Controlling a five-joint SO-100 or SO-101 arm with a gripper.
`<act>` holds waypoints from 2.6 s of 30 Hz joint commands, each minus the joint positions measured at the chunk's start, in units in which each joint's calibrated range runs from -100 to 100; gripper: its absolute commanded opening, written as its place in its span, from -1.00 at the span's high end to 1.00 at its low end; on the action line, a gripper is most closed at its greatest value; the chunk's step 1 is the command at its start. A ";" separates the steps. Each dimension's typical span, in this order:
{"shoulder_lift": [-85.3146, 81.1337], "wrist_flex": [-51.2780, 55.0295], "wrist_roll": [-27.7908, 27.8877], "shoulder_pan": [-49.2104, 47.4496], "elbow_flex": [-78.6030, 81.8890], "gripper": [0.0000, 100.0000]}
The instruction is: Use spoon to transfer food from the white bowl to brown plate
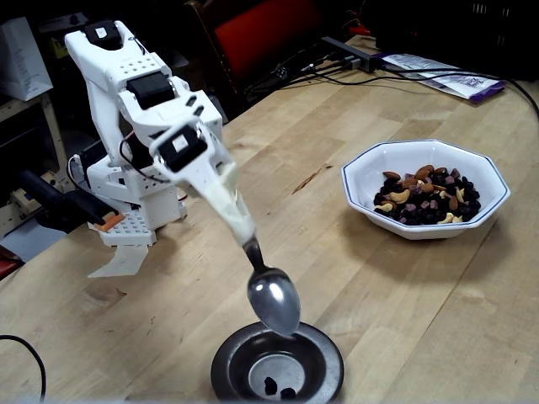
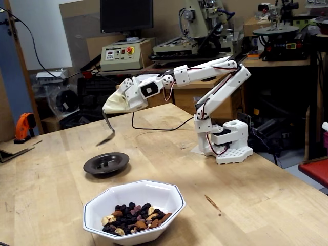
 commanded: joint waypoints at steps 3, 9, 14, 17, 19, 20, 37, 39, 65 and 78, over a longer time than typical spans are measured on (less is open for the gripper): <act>-15.72 0.37 3.47 -0.73 -4.21 0.92; -26.08 10.97 3.61 -6.95 -4.21 0.92; -34.64 27.41 3.52 -14.28 -4.83 0.92; -39.86 33.97 3.52 -17.40 -4.91 0.92; -42.51 37.45 3.52 -19.10 -4.91 0.92; -43.37 38.71 3.52 -19.77 -4.91 0.92; -42.60 42.82 3.96 -22.21 -4.21 0.92; -42.60 43.85 3.96 -22.43 -4.21 0.92; -42.94 54.76 4.00 -40.80 5.44 0.92; -42.60 48.12 4.00 -33.03 6.41 0.92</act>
